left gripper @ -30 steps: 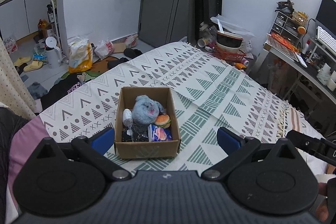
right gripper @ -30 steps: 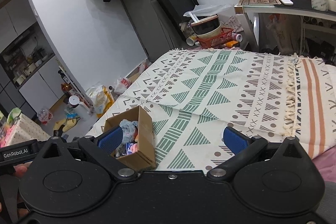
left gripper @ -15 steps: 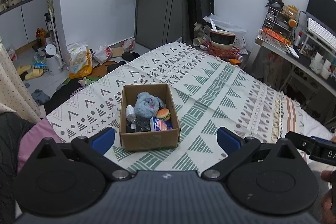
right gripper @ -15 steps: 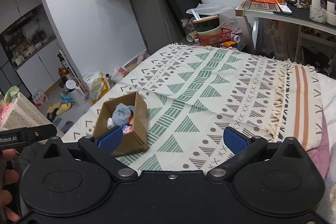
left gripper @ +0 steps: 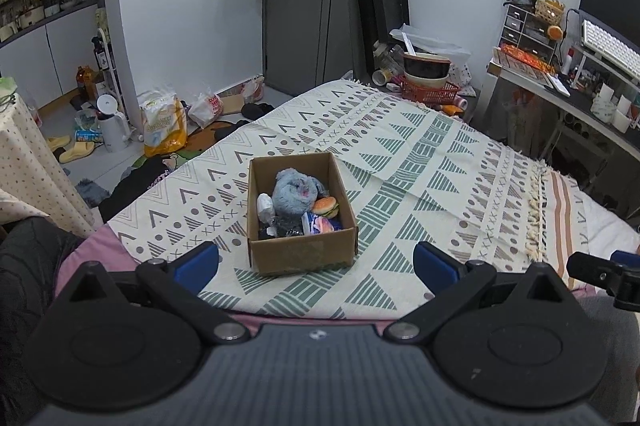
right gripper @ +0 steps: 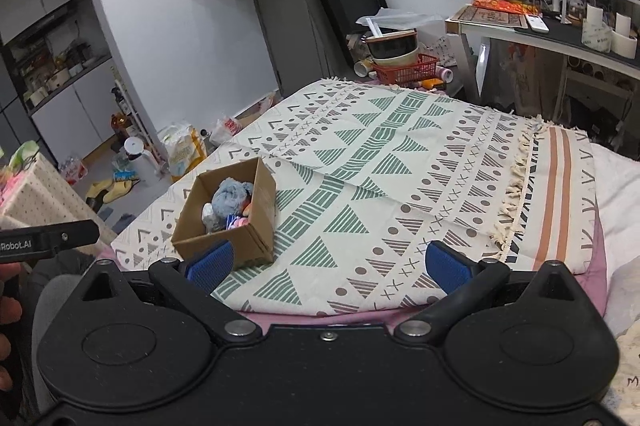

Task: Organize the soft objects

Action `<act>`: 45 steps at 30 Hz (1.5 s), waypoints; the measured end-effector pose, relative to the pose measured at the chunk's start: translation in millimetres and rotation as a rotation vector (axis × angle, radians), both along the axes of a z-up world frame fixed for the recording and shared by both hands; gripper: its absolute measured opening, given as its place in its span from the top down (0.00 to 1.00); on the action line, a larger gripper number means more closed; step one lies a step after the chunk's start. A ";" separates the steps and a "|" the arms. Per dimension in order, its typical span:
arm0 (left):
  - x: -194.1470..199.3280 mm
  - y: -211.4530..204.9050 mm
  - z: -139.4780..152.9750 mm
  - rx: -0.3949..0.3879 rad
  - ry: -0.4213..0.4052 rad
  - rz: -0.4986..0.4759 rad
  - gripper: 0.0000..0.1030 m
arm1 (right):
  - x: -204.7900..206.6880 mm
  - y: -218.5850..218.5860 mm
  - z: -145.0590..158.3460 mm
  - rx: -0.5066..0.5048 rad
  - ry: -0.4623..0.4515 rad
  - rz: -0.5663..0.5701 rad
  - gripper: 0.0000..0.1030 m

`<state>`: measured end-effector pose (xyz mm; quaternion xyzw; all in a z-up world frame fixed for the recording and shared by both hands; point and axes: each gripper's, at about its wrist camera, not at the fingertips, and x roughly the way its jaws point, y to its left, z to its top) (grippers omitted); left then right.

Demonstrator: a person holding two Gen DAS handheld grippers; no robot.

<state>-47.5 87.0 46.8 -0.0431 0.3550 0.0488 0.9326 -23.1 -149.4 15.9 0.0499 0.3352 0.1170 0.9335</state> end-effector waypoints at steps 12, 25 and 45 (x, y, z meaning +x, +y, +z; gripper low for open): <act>-19.3 -2.4 0.8 0.022 0.000 -0.011 0.00 | -15.7 8.8 4.3 -0.015 -0.018 0.030 0.00; -25.6 -2.0 3.5 0.014 -0.003 -0.016 0.00 | -21.2 10.9 4.5 -0.026 -0.017 0.031 0.00; -24.6 -7.2 4.6 0.014 -0.003 -0.026 0.00 | -21.5 5.8 5.3 -0.031 -0.017 0.016 0.00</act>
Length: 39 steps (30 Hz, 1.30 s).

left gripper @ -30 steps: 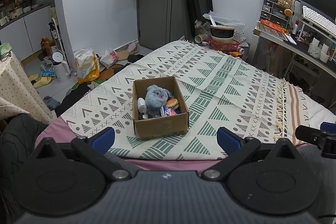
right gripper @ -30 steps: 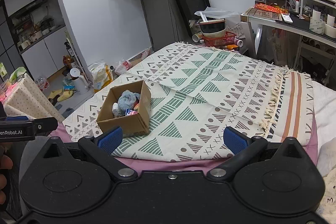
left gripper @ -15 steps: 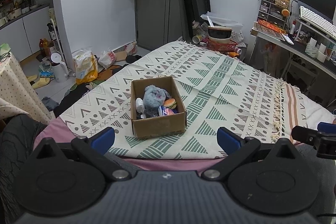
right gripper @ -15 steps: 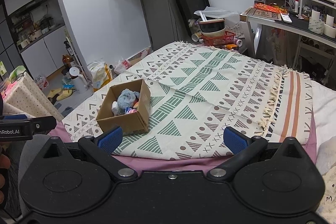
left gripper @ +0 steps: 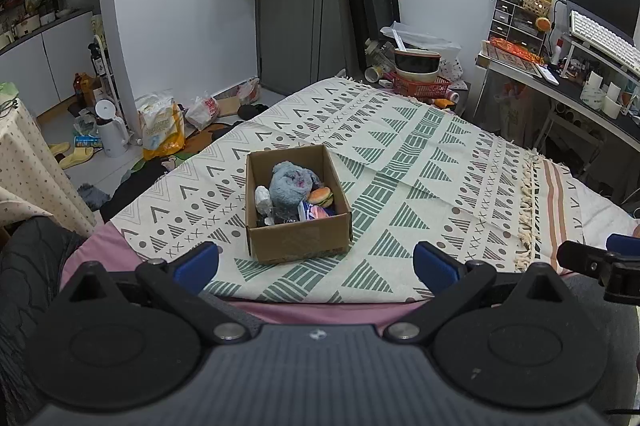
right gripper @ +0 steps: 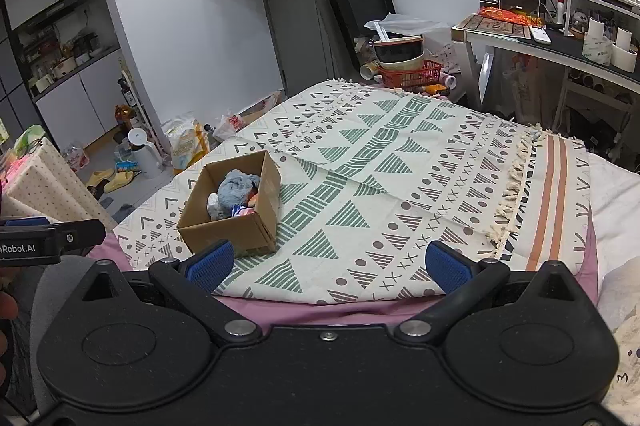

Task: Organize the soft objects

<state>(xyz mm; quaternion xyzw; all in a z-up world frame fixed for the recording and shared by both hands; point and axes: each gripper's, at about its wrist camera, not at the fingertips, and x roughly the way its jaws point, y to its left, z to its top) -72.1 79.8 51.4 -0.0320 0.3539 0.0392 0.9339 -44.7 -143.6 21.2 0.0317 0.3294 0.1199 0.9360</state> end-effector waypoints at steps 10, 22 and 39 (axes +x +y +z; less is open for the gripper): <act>2.0 -5.3 -2.4 0.002 0.005 -0.002 0.00 | 1.0 -1.7 -2.2 -0.006 0.004 -0.011 0.00; 3.8 -6.0 -6.5 -0.004 0.010 0.003 0.00 | 2.2 -3.4 -5.3 -0.008 0.008 -0.015 0.00; 8.9 0.4 -15.2 -0.005 0.015 0.014 0.00 | 7.3 4.4 -14.2 -0.013 0.030 -0.023 0.00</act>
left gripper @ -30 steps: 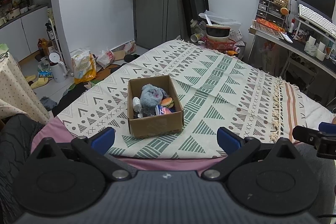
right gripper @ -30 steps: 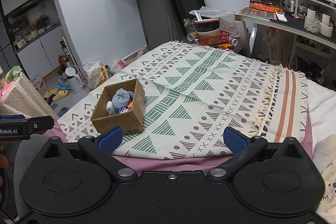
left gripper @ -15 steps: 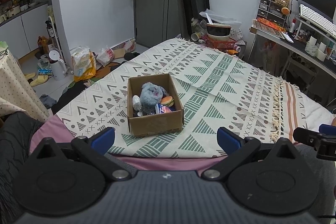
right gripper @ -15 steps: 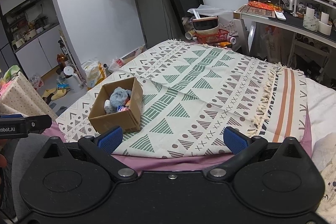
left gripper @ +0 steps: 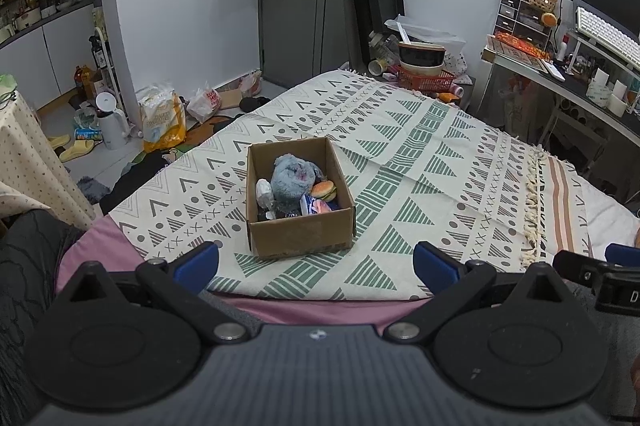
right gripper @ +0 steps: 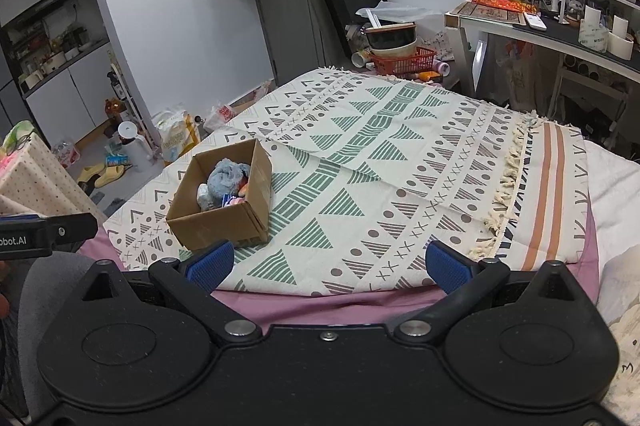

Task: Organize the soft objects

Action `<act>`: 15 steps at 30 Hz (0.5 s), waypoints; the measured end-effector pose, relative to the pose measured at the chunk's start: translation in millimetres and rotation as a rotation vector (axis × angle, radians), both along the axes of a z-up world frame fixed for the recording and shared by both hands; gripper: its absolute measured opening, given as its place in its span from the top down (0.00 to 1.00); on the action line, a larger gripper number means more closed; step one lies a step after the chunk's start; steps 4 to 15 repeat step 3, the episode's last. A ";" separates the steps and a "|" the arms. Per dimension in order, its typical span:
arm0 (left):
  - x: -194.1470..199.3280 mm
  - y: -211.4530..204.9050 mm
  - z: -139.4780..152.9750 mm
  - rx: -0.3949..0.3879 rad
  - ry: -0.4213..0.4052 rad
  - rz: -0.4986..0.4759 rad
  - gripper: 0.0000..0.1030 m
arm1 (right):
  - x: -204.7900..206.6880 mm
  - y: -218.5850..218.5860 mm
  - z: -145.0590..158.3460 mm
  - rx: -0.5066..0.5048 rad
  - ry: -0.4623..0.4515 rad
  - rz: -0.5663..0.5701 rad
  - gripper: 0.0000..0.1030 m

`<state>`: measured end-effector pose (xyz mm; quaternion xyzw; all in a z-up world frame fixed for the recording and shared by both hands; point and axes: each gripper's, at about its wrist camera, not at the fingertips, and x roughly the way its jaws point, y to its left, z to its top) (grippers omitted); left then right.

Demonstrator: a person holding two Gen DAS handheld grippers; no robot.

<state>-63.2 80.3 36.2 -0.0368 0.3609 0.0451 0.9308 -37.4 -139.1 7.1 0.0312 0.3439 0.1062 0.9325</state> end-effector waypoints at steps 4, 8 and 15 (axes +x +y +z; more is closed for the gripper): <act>3.4 0.9 -2.0 0.000 -0.005 -0.007 0.00 | 3.1 2.4 -2.9 -0.004 0.003 -0.010 0.00; 3.4 0.9 -2.0 0.000 -0.005 -0.007 0.00 | 3.1 2.4 -2.9 -0.004 0.003 -0.010 0.00; 3.4 0.9 -2.0 0.000 -0.005 -0.007 0.00 | 3.1 2.4 -2.9 -0.004 0.003 -0.010 0.00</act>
